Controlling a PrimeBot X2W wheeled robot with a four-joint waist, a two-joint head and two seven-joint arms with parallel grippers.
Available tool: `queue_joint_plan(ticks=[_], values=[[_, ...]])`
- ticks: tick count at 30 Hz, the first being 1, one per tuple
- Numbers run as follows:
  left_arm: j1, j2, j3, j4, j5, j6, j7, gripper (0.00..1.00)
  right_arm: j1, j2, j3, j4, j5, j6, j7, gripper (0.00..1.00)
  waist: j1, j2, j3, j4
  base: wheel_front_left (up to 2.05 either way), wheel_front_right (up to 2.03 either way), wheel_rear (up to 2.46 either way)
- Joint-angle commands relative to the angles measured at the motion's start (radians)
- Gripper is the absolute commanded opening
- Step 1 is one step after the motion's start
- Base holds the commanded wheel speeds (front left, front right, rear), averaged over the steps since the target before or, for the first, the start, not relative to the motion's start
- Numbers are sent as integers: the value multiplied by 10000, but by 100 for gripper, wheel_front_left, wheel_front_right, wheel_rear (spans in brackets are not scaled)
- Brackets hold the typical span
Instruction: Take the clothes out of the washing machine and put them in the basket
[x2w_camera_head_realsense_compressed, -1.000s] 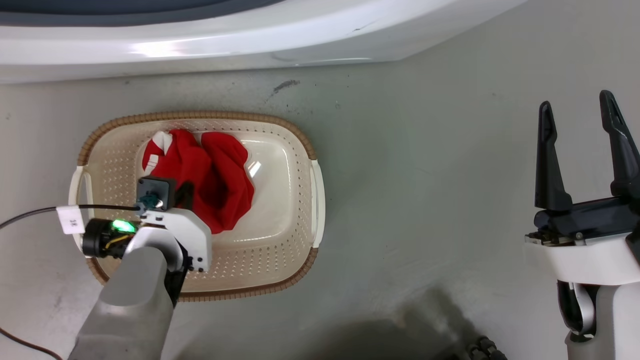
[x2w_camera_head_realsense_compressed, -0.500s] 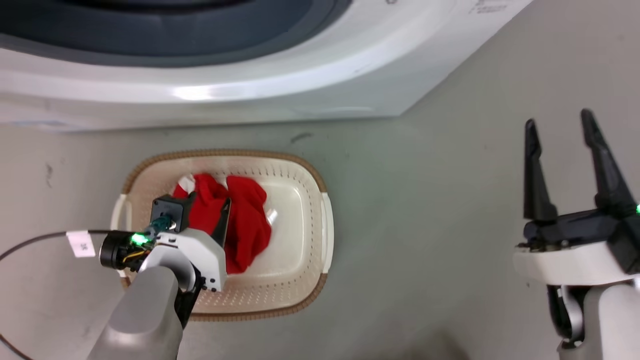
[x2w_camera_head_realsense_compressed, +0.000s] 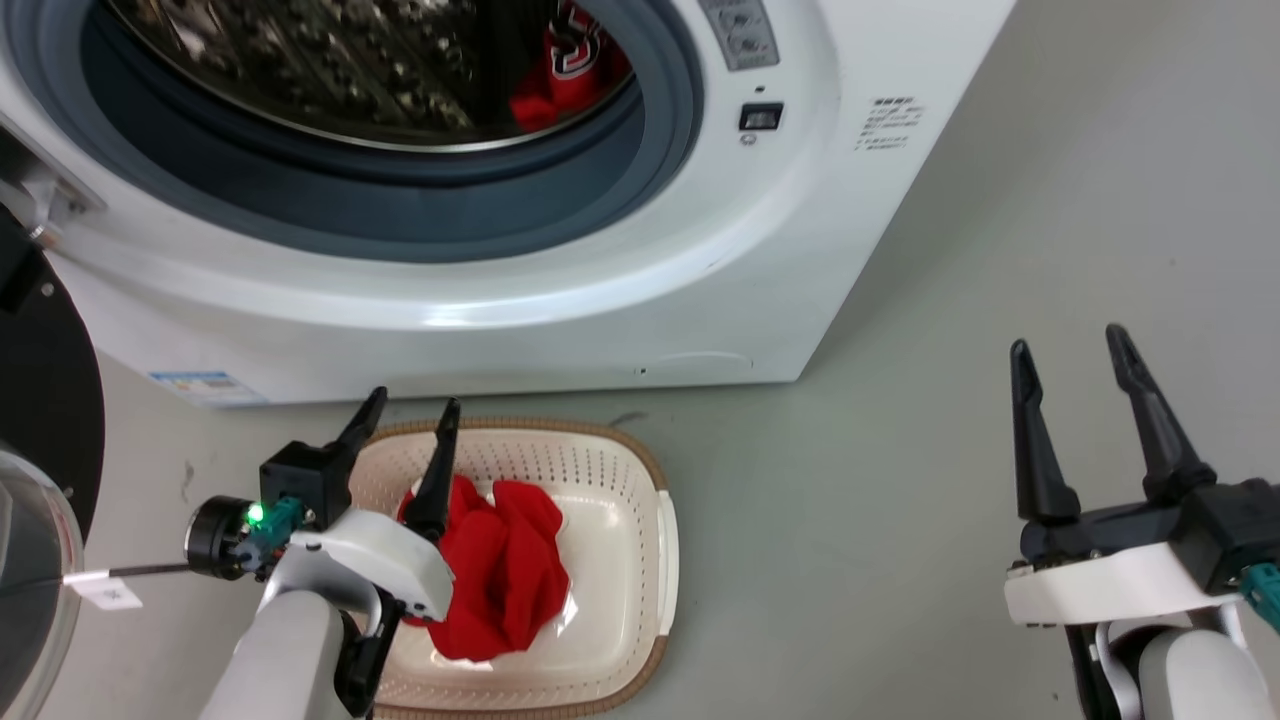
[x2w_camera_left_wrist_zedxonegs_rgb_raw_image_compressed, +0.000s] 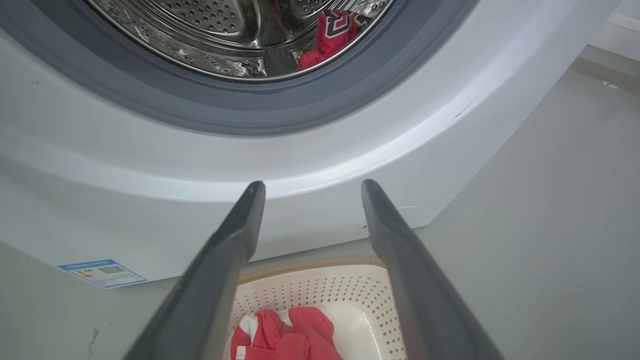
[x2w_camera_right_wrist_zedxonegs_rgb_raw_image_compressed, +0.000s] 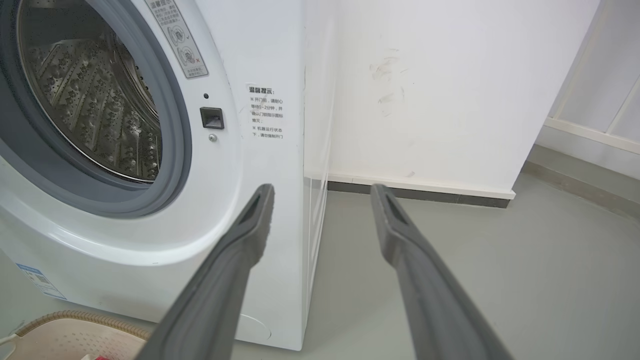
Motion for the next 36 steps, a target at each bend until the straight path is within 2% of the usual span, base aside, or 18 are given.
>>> queue_joint_plan(ticks=[1, 5, 10, 15, 19, 25, 27, 32, 36], values=[[214, -78, 66, -180, 75, -12, -23, 100, 130, 6, 28, 50, 15, -10, -17, 100, 2, 0, -308, -68, 0, 0, 0], [560, -156, 304, -828, 203, -13, -23, 100, 255, 6, 139, 140, 127, -10, -17, 100, 2, 0, -561, -157, 0, 0, 0], [535, 16, 440, -1285, 924, 60, -23, 100, 260, 5, 234, 168, 336, -10, -17, 100, 2, 0, -685, -461, 0, 0, 0], [-71, 285, 446, -1353, 1092, 32, -20, 100, 232, 6, 258, 141, 503, -10, -17, 100, 2, 0, -450, -885, 0, 0, 0], [-1220, 643, 492, -897, 830, 15, 717, 100, 87, 8, 304, 110, 648, -9, -17, 100, 2, 0, -7, -1331, 0, 0, 0], [-3531, 1540, 141, -569, 425, -4, 2580, 100, -238, 14, 415, -6, 1156, -9, -17, 100, 2, 0, 1122, -2140, 0, 0, 0], [-4488, 2182, -313, -532, 477, -5, 3254, 100, -326, 12, 561, 0, 1313, -9, -18, 100, 2, 0, 1593, -2453, 0, 0, 0], [-6905, 3290, -1232, -182, -286, 0, 5485, 100, -537, 12, 812, 4, 1813, -9, -17, 100, 2, 0, 2602, -3128, 0, 0, 0], [-8680, 3748, -1641, 565, -1129, -1, 7149, 100, -634, 17, 1133, 31, 2138, -9, -17, 100, 2, 0, 3241, -3623, 0, 0, 0]])
